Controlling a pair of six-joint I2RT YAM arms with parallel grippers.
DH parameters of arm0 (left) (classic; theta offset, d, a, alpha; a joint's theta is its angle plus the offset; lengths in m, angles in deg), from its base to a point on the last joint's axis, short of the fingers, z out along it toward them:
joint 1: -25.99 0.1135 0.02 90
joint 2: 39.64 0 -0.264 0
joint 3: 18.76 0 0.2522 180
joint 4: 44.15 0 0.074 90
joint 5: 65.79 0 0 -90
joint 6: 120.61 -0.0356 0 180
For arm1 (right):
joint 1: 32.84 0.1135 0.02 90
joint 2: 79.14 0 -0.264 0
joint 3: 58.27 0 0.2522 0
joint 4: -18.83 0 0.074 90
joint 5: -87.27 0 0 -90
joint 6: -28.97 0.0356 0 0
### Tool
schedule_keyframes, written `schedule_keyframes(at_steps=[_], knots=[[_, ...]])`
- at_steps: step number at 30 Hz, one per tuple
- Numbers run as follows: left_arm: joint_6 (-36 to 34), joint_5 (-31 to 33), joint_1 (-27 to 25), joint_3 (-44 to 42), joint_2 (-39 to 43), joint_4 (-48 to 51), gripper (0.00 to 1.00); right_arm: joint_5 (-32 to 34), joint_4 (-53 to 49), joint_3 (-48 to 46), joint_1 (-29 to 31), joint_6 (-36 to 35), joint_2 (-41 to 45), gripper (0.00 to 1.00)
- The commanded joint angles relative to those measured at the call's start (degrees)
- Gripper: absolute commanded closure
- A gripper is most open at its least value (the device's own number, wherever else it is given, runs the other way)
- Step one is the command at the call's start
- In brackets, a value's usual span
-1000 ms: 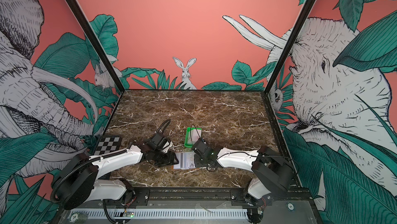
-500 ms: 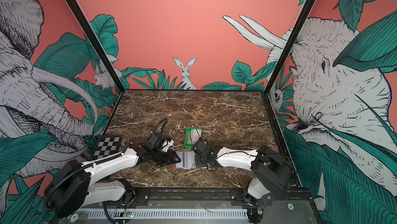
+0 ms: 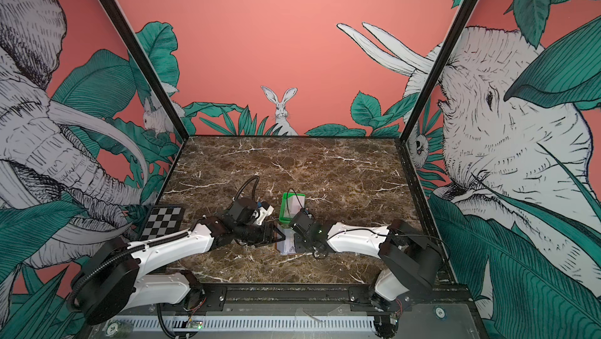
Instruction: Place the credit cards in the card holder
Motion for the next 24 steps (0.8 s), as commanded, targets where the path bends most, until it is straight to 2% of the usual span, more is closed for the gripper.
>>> schedule_keyframes(at_steps=[1,4,8,12,18,24], knots=[[2.11,-1.00,-2.61,1.84,-2.04,-7.33,0.45,-0.47,1.23,-0.03,0.25,0.08,1.03,0.89],[2.13,-0.30,-2.87,0.99,-2.52,-8.86,0.46,-0.35,0.87,-0.79,0.19,0.94,3.19,0.88],[2.74,-0.69,-3.01,-0.18,-3.52,-11.81,0.55,-0.80,-0.12,-2.32,-0.86,1.42,7.58,0.84],[1.02,1.20,-3.20,-0.28,-3.96,-9.49,0.57,-0.83,-3.41,-2.60,-2.07,0.71,11.44,0.81],[-0.04,4.07,-3.24,-1.37,-5.07,-9.44,0.59,-1.08,-7.26,-2.48,-4.38,-0.69,15.89,0.79],[-2.18,5.13,-3.26,0.44,-8.34,-9.21,0.56,-1.36,-9.75,-1.05,-5.66,-2.17,16.14,0.75]])
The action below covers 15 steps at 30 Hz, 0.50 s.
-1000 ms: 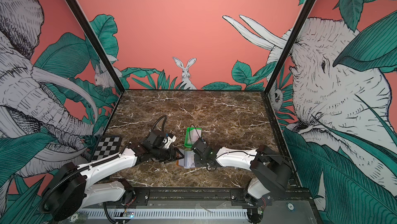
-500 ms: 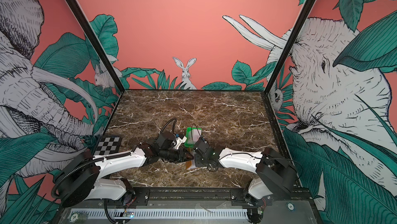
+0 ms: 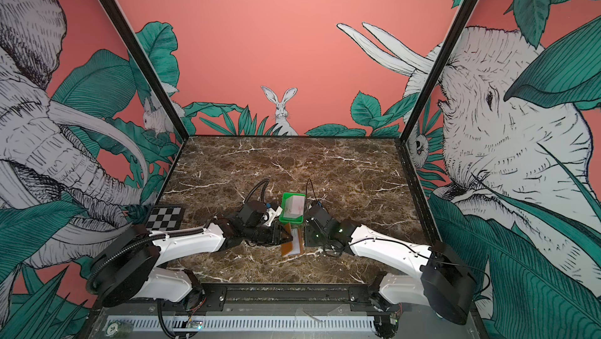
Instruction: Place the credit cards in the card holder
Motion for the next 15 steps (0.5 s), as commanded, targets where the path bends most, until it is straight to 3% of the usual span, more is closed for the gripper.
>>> schedule_keyframes(at_steps=[1,15], knots=[[-2.28,2.01,-0.30,1.03,-1.90,0.57,0.56,0.23,-3.06,1.20,-0.52,-1.55,-0.09,0.75],[-4.85,4.73,-0.25,3.41,-5.07,4.43,0.59,-3.42,1.09,0.85,-3.34,-2.81,-4.23,0.77]])
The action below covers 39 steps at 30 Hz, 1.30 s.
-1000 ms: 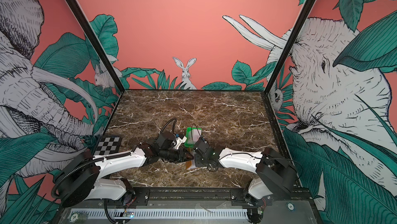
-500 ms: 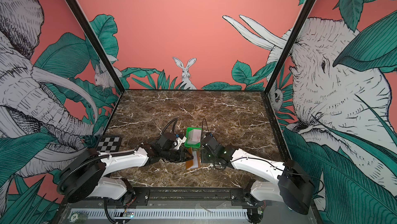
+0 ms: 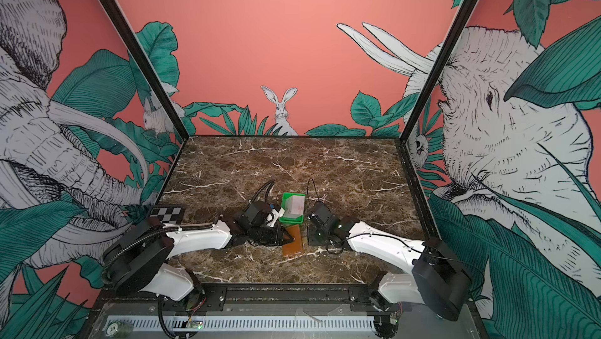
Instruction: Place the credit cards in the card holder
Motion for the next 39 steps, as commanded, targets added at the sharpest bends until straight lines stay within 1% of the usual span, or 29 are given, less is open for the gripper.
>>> schedule_keyframes(at_steps=[1,6,11,19,26,39], knots=[[-1.33,2.38,-0.03,1.42,-0.22,3.28,0.60,-1.45,1.81,0.94,-0.23,-1.04,-1.09,0.78],[-2.56,4.53,-0.04,2.56,-0.55,7.89,0.68,-1.37,1.98,0.81,-0.23,-1.00,-1.61,0.84],[-3.29,5.12,-0.03,2.98,-1.00,9.51,0.74,-1.20,1.66,1.19,-0.23,-1.46,-1.36,0.87],[-2.94,4.70,-0.03,3.12,-2.29,8.76,0.74,-1.18,1.13,2.30,-0.25,-2.10,-1.52,0.92],[-2.27,4.26,-0.12,3.20,-3.63,7.94,0.74,-3.95,1.77,3.96,0.28,-3.29,-2.51,0.95],[-0.96,4.78,-0.21,1.76,-4.66,6.24,0.74,-6.51,2.47,7.94,3.20,-4.83,-9.94,0.97]])
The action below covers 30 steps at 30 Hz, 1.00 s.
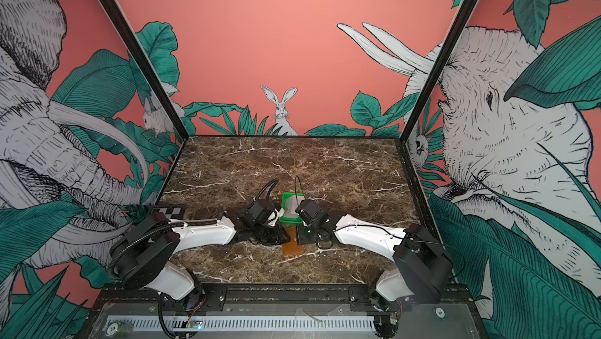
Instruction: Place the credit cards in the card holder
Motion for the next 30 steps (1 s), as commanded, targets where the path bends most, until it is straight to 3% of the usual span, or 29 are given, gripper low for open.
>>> schedule_keyframes(at_steps=[1,12,30], knots=[[0.76,1.64,-0.27,-1.54,-1.80,0.31,0.75,-0.56,0.97,1.61,0.91,-0.83,-1.55,0.97],[1.57,1.47,-0.50,-2.15,-2.83,-1.06,0.80,-1.50,3.31,2.33,1.78,0.09,-4.29,0.99],[1.92,1.47,-0.78,-2.21,-3.38,-1.46,0.80,-1.89,3.81,3.10,2.20,0.50,-6.82,1.00]])
